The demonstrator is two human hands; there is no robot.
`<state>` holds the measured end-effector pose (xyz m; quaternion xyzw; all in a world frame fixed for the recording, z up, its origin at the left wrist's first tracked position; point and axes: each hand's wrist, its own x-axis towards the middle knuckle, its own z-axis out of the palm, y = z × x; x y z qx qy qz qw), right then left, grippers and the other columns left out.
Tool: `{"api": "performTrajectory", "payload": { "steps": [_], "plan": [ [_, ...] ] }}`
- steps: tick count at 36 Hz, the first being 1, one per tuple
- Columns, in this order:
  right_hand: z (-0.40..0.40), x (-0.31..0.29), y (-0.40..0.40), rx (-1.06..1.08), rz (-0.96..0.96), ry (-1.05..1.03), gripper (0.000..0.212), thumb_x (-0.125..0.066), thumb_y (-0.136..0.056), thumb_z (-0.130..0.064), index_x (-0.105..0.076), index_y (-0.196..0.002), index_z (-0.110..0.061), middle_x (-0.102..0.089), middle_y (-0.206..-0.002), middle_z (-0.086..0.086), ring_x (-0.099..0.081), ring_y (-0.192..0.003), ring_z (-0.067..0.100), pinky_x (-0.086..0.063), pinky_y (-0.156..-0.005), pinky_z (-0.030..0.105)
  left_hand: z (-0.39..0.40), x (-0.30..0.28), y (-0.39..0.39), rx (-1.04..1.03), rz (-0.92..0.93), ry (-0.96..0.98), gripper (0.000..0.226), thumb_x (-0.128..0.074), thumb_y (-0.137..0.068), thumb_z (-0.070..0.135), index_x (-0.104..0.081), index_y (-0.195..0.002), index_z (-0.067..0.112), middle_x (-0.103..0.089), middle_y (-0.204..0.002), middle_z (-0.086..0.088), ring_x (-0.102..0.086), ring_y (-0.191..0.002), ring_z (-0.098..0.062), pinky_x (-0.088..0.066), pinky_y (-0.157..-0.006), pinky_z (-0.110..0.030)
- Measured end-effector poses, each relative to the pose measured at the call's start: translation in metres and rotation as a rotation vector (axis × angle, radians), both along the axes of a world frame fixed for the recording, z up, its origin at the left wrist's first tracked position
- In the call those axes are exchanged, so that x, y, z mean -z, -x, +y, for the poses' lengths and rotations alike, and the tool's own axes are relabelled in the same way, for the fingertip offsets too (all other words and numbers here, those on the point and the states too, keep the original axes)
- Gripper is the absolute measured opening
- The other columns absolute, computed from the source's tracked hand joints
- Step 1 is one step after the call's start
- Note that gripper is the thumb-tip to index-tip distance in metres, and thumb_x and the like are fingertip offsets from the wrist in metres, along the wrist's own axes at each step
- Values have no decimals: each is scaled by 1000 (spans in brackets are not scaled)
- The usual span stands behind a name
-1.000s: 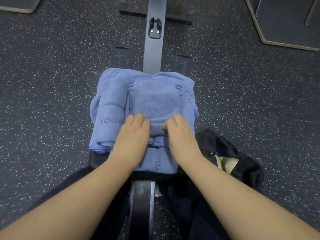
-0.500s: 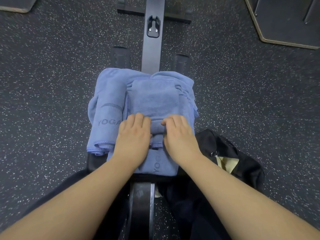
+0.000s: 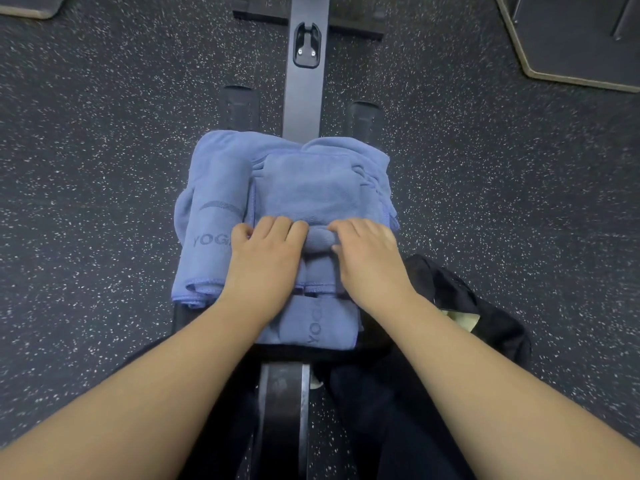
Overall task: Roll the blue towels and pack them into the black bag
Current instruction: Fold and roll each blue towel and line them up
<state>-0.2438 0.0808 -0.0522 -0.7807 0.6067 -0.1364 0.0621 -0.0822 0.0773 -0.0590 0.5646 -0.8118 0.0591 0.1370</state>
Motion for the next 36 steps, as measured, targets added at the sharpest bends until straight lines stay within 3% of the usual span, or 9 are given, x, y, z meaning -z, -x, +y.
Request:
{"api": "performTrajectory", "payload": {
  "steps": [7,12,18,21,23,28,31,34,36],
  "plan": [
    [12,-18,13,-80,-14,-75,21,-63,-88,-13,-63,-109,-11,-65,-100,6,-57,-97,31,-25,-82,30,8,-3,-9,108,27,-5,18,-49,-80,15,-64,-91,16,-59,-81,-1,-57,-81,-26,-25,-71,-37],
    [22,-33,19,-118,28,-208,27,-52,-96,-27,-56,-122,-21,-60,-119,-2,-49,-114,21,-23,-89,26,20,-7,-12,133,62,-89,25,-40,-83,26,-64,-89,19,-60,-77,3,-58,-80,-23,-22,-68,-36],
    [28,-32,26,-132,86,-304,29,-50,-96,-35,-53,-123,-25,-60,-121,-5,-50,-116,18,-23,-87,26,31,-10,-12,110,192,-262,18,-34,-83,38,-44,-96,32,-63,-76,8,-58,-81,-20,-21,-70,-32],
    [30,-33,26,-142,95,-344,31,-50,-97,-35,-52,-125,-23,-60,-124,-3,-49,-117,20,-25,-90,28,31,-7,-12,105,159,-242,14,-38,-84,39,-42,-94,31,-59,-68,7,-58,-76,-23,-5,-65,-30],
    [28,-34,24,-133,81,-372,31,-49,-98,-33,-52,-126,-21,-59,-125,-1,-48,-118,21,-26,-93,29,30,-4,-12,74,139,-215,11,-46,-83,37,-43,-92,31,-57,-65,7,-56,-73,-23,-3,-64,-30],
    [26,-30,23,-103,52,-403,29,-42,-101,-30,-50,-128,-23,-54,-127,-3,-43,-121,20,-27,-95,32,29,1,-9,22,105,-132,18,-36,-86,40,-51,-87,30,-52,-69,6,-43,-77,-21,-9,-67,-30],
    [25,-24,23,-91,59,-368,28,-38,-102,-28,-52,-126,-24,-53,-121,-3,-43,-117,20,-27,-88,31,28,2,-7,-17,114,-90,16,-45,-83,34,-59,-84,26,-50,-81,-2,-36,-80,-22,-21,-69,-34],
    [25,-18,22,-92,47,-292,26,-39,-102,-25,-56,-121,-21,-53,-113,-1,-44,-111,21,-21,-79,29,25,1,-8,-3,122,-52,9,-58,-75,25,-64,-81,23,-52,-86,-5,-34,-83,-22,-18,-68,-33],
    [25,-15,20,-76,30,-249,25,-41,-101,-23,-58,-118,-18,-53,-110,1,-45,-108,22,-20,-78,29,24,0,-8,32,143,-54,14,-53,-78,25,-65,-86,24,-55,-88,-4,-37,-86,-21,-19,-70,-33]
  ]
}}
